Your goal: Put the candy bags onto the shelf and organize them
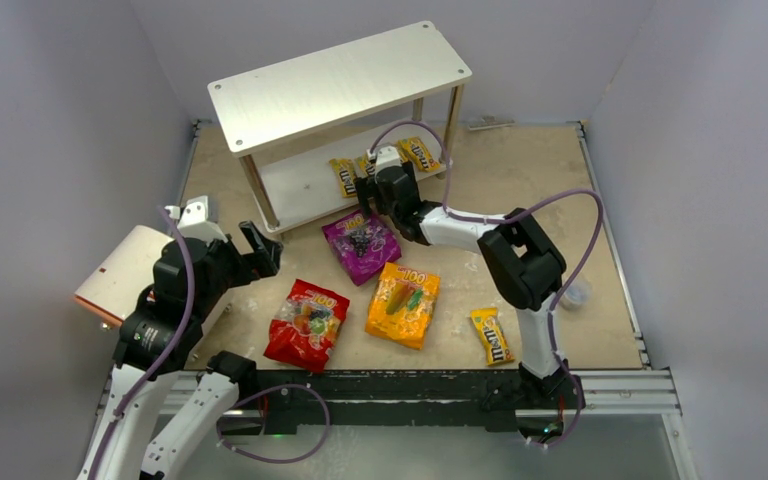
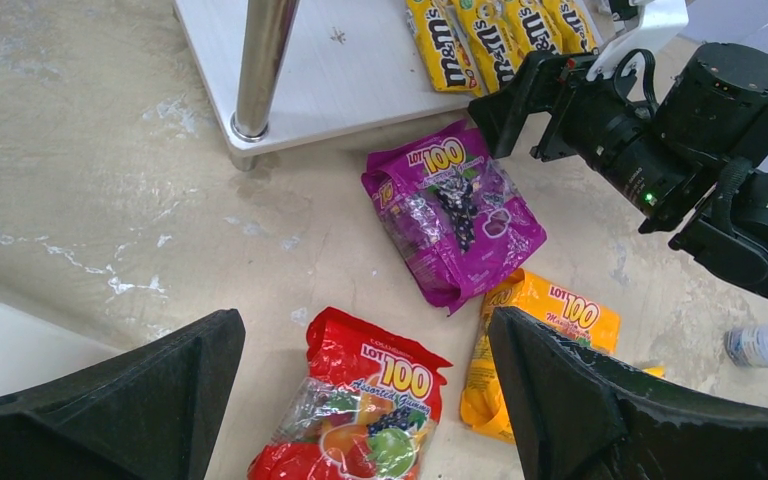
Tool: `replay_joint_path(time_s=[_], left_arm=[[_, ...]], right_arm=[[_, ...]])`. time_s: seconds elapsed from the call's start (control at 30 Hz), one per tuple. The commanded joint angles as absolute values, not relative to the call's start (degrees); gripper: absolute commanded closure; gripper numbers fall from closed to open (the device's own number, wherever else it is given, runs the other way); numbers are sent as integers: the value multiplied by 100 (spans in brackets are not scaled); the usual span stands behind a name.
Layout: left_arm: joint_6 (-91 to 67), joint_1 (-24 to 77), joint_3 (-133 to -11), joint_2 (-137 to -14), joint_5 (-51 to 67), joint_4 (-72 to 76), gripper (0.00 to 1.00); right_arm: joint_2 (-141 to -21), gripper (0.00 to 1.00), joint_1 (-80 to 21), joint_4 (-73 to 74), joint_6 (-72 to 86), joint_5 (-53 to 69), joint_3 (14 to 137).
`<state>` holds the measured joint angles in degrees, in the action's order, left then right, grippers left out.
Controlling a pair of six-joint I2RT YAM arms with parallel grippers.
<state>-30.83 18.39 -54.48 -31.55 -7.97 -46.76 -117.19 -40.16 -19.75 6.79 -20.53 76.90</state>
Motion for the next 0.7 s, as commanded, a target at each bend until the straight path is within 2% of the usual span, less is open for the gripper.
replay_joint_path(time_s=[0.0,0.13,0.37,0.53,0.6,0.67], left_arm=[[-3052,1811,-5436,-3130,-710,-4486,0],[-2987,1810,-5413,-3041,-547,-4382,0],[-2936,1811,-5193,-2933,-54,-3947,0],[-2913,1811,-4872,-2975,366,-3527,0],[-2969,1810,-4687,-2981,535,-3270,0],[-3018,1811,-4552,-3031,722,-3045,0]], right_arm=[[-11445,1,-4025,-2030,631,-2189,7686],[-10783,1,-4025,-1828,858,-2277,7232],[-9137,1,-4025,-1790,1260,-2425,5633],[-8195,1,-4025,-705,2010,-2480,4864],[-7921,1,-3990,440,2763,-2853,4832],[-7612,1,-3906,1196,3017,-2647,4763]])
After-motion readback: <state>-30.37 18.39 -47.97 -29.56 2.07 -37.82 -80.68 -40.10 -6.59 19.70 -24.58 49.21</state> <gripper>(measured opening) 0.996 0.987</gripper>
